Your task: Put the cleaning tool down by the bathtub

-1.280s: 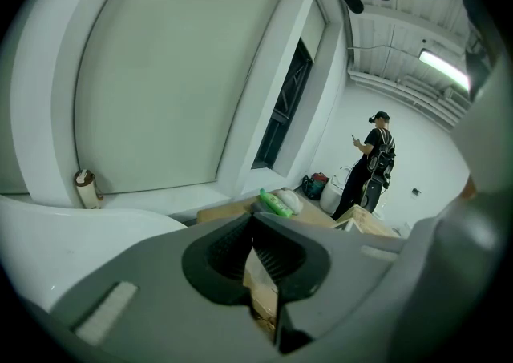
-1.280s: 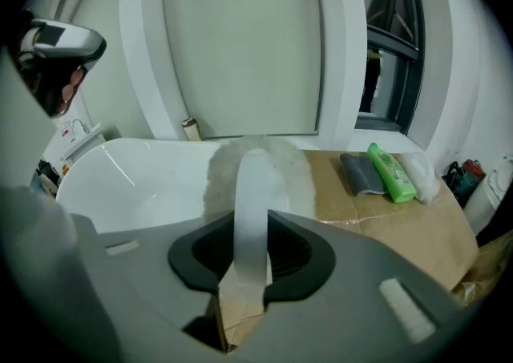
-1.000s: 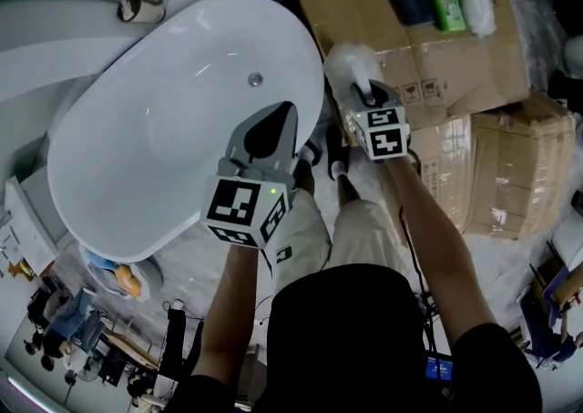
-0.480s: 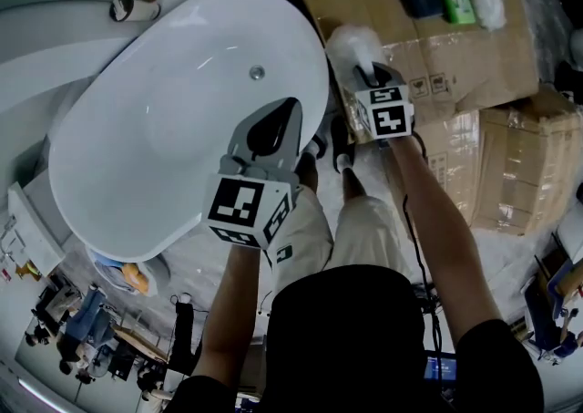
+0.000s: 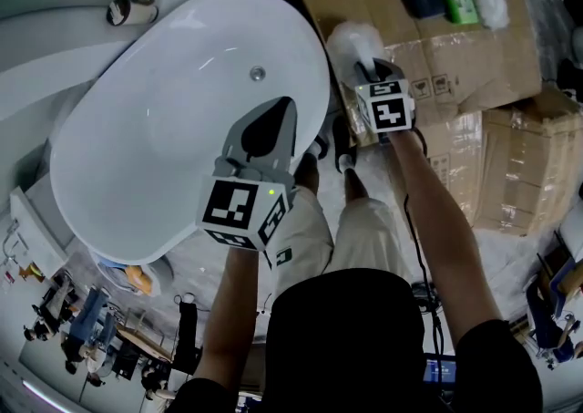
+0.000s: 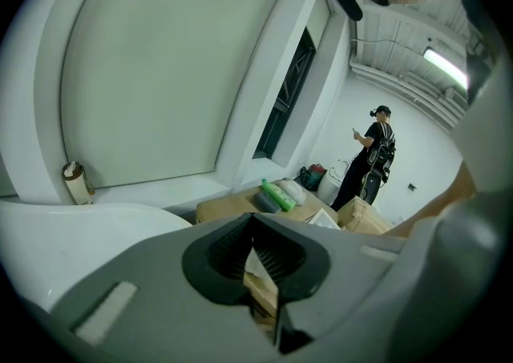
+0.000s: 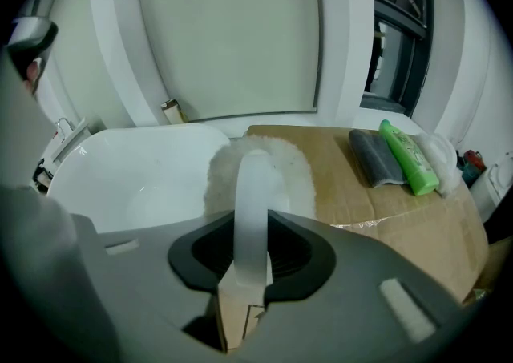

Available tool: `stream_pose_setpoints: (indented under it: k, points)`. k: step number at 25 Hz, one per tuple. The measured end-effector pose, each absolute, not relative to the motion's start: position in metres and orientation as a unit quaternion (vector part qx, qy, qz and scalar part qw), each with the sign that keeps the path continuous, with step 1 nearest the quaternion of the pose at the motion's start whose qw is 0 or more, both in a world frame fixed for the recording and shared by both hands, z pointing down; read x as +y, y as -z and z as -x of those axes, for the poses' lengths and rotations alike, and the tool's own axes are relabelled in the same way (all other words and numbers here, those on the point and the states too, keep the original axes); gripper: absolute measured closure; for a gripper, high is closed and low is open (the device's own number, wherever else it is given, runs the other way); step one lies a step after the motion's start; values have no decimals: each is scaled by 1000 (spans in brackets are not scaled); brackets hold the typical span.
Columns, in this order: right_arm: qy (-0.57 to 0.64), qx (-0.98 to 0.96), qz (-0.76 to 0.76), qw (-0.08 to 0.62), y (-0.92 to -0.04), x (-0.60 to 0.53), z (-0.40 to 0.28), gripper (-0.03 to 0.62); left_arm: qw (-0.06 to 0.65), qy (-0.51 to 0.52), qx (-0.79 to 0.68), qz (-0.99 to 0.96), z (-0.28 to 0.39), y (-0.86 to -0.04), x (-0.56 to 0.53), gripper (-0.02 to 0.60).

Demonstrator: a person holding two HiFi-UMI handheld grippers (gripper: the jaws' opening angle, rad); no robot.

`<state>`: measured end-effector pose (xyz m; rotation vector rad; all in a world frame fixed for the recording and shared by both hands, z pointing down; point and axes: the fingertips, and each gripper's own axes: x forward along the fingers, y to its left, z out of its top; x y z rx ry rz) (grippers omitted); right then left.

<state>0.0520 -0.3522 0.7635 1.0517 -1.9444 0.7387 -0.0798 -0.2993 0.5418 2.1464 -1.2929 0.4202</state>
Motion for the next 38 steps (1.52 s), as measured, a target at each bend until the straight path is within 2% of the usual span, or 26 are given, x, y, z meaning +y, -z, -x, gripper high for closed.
stream_pose_setpoints:
  k: [26,38]
  points:
    - [-306,-758,-430,385,-770,-364,-66,502,302,-155,-487,-805,68,-544,-301,583]
    - [-296,-765,-421,387,-765,-365,-69,479,300,-164,-487,-804,62,-543,-299,583]
